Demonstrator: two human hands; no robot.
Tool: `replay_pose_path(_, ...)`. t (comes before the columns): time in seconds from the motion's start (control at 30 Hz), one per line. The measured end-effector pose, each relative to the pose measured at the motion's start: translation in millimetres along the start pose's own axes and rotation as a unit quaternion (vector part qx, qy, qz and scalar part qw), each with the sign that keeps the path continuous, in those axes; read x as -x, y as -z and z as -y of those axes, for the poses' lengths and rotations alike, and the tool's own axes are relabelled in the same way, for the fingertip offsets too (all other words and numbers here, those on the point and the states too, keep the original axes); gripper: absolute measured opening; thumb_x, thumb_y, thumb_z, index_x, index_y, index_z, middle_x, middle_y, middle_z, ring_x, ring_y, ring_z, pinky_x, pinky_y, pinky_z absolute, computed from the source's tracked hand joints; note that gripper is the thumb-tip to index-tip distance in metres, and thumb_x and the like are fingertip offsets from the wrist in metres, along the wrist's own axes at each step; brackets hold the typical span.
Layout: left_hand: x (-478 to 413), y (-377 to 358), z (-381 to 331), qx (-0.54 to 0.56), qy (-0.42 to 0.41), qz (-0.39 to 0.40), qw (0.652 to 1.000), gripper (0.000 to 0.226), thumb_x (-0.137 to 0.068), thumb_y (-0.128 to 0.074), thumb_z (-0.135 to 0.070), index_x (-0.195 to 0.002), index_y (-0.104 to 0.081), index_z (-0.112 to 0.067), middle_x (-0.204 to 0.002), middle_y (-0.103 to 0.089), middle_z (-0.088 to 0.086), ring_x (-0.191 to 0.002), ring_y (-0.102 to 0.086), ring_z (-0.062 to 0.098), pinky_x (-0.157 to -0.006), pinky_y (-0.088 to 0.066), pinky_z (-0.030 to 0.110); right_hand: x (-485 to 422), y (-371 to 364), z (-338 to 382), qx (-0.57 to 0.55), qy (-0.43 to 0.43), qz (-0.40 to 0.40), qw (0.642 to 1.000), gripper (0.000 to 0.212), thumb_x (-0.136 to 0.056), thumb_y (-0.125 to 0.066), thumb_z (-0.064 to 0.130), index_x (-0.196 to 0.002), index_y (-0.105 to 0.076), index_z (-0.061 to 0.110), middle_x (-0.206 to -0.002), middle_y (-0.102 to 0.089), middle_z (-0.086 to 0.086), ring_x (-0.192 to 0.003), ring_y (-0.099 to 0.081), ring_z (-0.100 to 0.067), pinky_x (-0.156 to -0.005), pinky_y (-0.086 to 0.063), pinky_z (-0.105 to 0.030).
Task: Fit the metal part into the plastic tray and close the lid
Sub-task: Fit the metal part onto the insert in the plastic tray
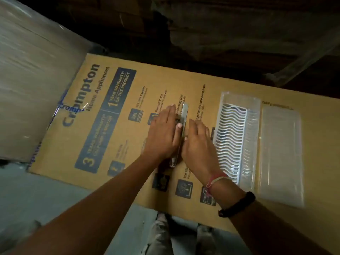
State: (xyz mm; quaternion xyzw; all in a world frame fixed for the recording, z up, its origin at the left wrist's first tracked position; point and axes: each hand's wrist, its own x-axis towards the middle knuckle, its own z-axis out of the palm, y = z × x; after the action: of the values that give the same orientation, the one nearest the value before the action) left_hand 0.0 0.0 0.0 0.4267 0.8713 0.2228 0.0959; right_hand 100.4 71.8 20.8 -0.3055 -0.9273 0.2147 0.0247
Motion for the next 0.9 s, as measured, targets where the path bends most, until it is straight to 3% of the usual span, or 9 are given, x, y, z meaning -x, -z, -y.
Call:
replay_pose_path(0.1, 5.1, -6.6, 8.3, 0.106, 0.056, -0.032, 0.992, 0.056, -0.101, -0.032, -0.030, -0.149, -0.032, -0.001, -0.138, -0.055, 0.021, -0.127, -0.050, 0.033, -0.105, -0.038, 0.041, -9.5, -8.8, 3.5, -0.040, -0.035, -0.020, 0.998, 0.047, -0.083, -0.049, 0.006, -0.130, -0.042, 0.004, -0.120, -0.056, -0.019, -0.111, -0.054, -0.036, -0.091, -0.049, -0.046)
replay_pose_path(0.2, 9.3, -12.4, 6.0, 0.192, 0.117, -0.047, 0.973, 0.053, -0.101, -0.030, -0.032, -0.145, -0.041, -0.005, -0.136, -0.060, 0.016, -0.123, -0.055, 0.028, -0.103, -0.042, 0.038, -18.3, -15.5, 5.9, -0.075, -0.111, -0.001, 0.991, 0.033, -0.084, -0.051, 0.009, -0.117, -0.049, 0.005, -0.110, -0.060, -0.019, -0.099, -0.059, -0.036, -0.077, -0.051, -0.040)
replay_pose_path(0.33, -1.9, -11.4, -7.7, 0.299, 0.178, -0.067, 0.935, 0.047, -0.098, -0.032, -0.034, -0.125, -0.059, -0.007, -0.099, -0.070, 0.006, -0.088, -0.064, 0.018, -0.080, -0.053, 0.039, -29.7, -22.1, 4.3, -0.128, -0.192, 0.005, 0.973, 0.015, -0.088, -0.051, 0.017, -0.098, -0.059, 0.010, -0.092, -0.066, -0.011, -0.083, -0.063, -0.031, -0.063, -0.047, -0.033)
replay_pose_path(0.5, -10.4, -12.7, -14.1, 0.367, 0.257, -0.024, 0.894, 0.036, -0.095, -0.041, -0.032, -0.110, -0.065, -0.010, -0.100, -0.072, 0.009, -0.094, -0.069, 0.022, -0.086, -0.056, 0.045, -35.7, -19.7, 7.4, -0.218, -0.267, 0.001, 0.939, 0.021, -0.088, -0.053, 0.020, -0.069, -0.060, 0.016, -0.067, -0.063, -0.001, -0.065, -0.062, -0.022, -0.057, -0.049, -0.030)
replay_pose_path(0.63, -16.2, -11.9, -10.7, 0.421, 0.309, 0.013, 0.852, 0.014, -0.094, -0.055, -0.019, -0.097, -0.068, -0.016, -0.083, -0.071, 0.009, -0.084, -0.070, 0.026, -0.080, -0.058, 0.043, -32.6, -19.6, 6.7, -0.302, -0.317, -0.015, 0.899, 0.019, -0.091, -0.056, 0.020, -0.072, -0.061, 0.020, -0.073, -0.061, -0.001, -0.070, -0.059, -0.020, -0.054, -0.042, -0.023)
replay_pose_path(0.8, -17.9, -13.0, -7.9, 0.415, 0.286, 0.034, 0.863, 0.019, -0.092, -0.061, -0.013, -0.081, -0.076, -0.006, -0.078, -0.075, 0.013, -0.075, -0.072, 0.025, -0.072, -0.059, 0.039, -30.8, -23.3, 8.4, -0.381, -0.334, -0.032, 0.861, 0.016, -0.093, -0.057, 0.023, -0.079, -0.063, 0.019, -0.070, -0.060, 0.007, -0.065, -0.057, -0.007, -0.054, -0.041, -0.020)
replay_pose_path(0.9, -18.8, -8.0, -7.9, 0.465, 0.324, 0.046, 0.822, 0.020, -0.092, -0.061, -0.008, -0.078, -0.075, -0.006, -0.076, -0.075, 0.014, -0.074, -0.072, 0.027, -0.072, -0.059, 0.039, -30.0, -25.0, 5.8, -0.408, -0.342, -0.048, 0.845, 0.013, -0.089, -0.064, 0.026, -0.082, -0.067, 0.015, -0.073, -0.067, 0.003, -0.070, -0.064, -0.014, -0.058, -0.046, -0.023)
